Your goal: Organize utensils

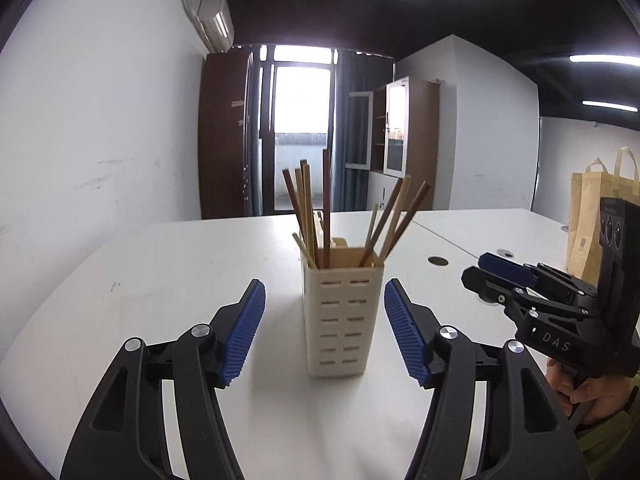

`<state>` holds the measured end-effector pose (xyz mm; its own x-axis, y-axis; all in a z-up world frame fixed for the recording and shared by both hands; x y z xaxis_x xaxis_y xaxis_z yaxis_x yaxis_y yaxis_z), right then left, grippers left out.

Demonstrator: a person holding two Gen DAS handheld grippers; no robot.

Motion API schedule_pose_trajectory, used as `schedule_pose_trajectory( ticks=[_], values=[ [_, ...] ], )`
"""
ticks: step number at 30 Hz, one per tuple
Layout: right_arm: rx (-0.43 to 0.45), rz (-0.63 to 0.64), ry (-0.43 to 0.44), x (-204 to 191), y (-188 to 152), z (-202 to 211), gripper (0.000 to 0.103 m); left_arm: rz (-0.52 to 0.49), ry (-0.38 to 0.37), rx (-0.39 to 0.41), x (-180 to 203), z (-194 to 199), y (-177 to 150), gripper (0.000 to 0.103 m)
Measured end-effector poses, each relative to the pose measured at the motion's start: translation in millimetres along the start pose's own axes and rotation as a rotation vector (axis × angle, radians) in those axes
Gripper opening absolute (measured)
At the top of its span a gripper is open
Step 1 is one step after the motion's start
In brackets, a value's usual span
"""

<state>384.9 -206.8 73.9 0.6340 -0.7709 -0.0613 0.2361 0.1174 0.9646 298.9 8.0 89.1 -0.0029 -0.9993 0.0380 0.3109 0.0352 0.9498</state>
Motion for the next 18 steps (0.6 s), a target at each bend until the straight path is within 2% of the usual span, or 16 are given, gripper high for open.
schedule_pose_trajectory(
  ticks=[2,6,9,14,18],
  values=[
    [-0.019,-0.001,-0.005,0.4,-12.0,4.3,0.051,0.006,0.0,-0.012,-0.5,3.0,-10.0,0.073],
    [-0.052,-0.004,-0.008,-1.8,-32.3,12.2,0.059,0.002,0.007,-0.037,-0.7,7.0,-30.2,0.079],
    [-0.053,-0.001,-0.004,-5.1,-36.4,18.5,0.064,0.007,0.01,-0.049,-1.6,10.4,-39.2,0.083],
    [-0.045,0.012,0.007,-11.9,-46.4,28.6,0.074,0.018,0.004,-0.043,-3.1,18.2,-49.5,0.097],
    [-0.033,0.009,0.011,-12.6,-48.8,34.1,0.083,0.017,0.012,-0.038,-3.5,21.7,-54.7,0.097]
  ],
)
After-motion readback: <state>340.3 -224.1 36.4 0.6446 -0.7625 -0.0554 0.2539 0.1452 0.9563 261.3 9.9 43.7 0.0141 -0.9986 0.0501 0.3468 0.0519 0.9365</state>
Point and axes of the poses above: each gripper's, at about its wrist camera, not at the fingertips, and z roughly against the way its jaws point, x to its right, y to its top, the point moved 9 cm from there along -z, roughly the way its jaws point, and after that the axes turned 1 degree about -y, right-handed, at the moved point
